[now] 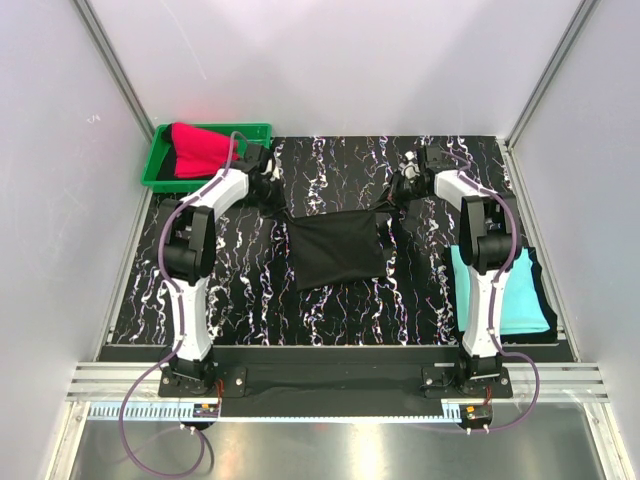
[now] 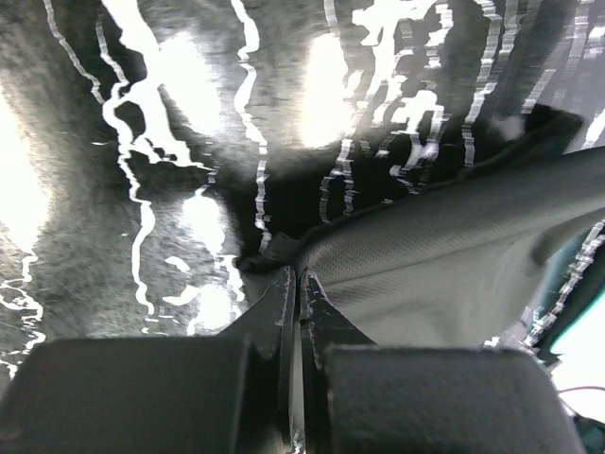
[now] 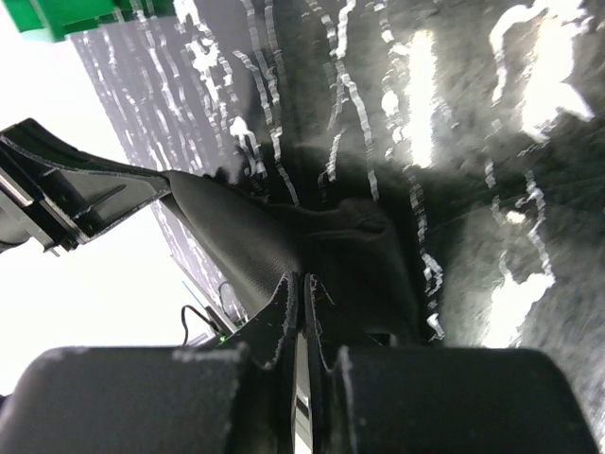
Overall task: Fold and stack the t-shirts
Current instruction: Fold the tshirt
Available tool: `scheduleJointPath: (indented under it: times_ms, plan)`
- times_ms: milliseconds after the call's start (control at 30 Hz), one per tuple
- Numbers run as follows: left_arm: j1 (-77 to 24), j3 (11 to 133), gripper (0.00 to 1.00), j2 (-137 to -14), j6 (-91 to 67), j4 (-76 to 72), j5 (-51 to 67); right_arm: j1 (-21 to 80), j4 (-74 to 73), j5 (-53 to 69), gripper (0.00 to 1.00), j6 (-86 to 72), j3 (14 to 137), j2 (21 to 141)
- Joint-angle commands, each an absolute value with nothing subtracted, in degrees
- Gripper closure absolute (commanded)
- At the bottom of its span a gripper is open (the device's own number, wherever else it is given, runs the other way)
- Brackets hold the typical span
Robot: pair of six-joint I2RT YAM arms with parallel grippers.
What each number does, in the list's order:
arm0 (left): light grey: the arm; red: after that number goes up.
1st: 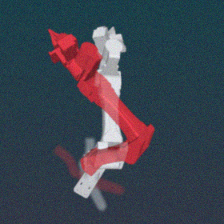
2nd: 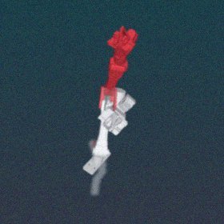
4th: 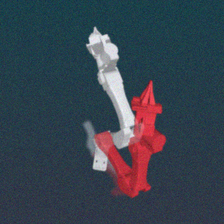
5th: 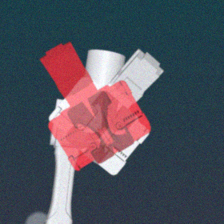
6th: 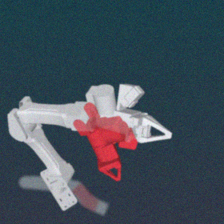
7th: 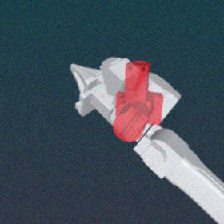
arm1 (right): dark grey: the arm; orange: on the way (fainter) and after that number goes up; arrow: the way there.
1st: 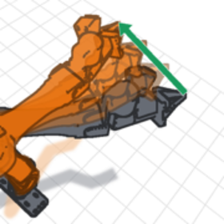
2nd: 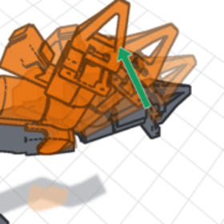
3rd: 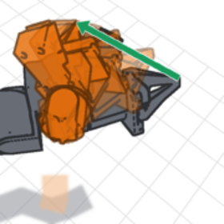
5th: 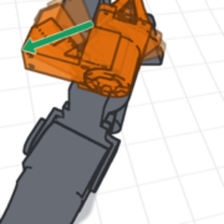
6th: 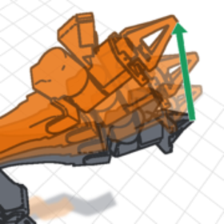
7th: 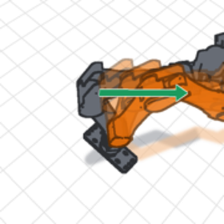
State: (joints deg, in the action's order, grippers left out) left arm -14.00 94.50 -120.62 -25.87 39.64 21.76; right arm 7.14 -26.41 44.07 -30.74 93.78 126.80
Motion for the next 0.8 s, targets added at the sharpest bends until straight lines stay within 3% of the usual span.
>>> scheduleJointPath:
  times_ms: [0,167,267,433,500,533,600,767]
  plan:
    - [-13.5,96.9,1.0,-121.4,-23.9,40.7,17.8,7.3,-26.5,43.3,0.93,-30.3,97.3,128.6]
    - [-12.9,97.4,1.0,-122.5,-22.8,40.7,15.6,7.3,-26.9,42.8,0.92,-30.7,99.5,130.5]
    - [-12.5,98.0,0.91,-123.0,-22.1,40.8,14.9,7.2,-27.4,42.5,0.82,-30.8,101.4,131.9]
    - [-12.5,99.6,0.6,-122.3,-20.6,42.2,11.9,6.7,-35.4,38.5,0.59,-27.6,111.8,136.0]
    - [-12.6,100.5,0.51,-120.9,-20.1,43.8,9.5,6.7,-43.0,36.2,0.57,-23.8,118.3,137.4]
    - [-12.5,100.5,0.33,-118.8,-20.0,44.1,9.1,6.7,-44.4,35.3,0.55,-23.0,119.3,137.1]
    - [-12.5,99.5,0.34,-116.3,-20.0,44.6,9.8,6.7,-45.6,34.8,0.53,-22.6,118.9,134.3]
    - [-13.8,93.7,0.5,-107.9,-23.8,39.9,17.2,8.8,-41.8,39.8,0.5,-26.9,111.7,126.8]
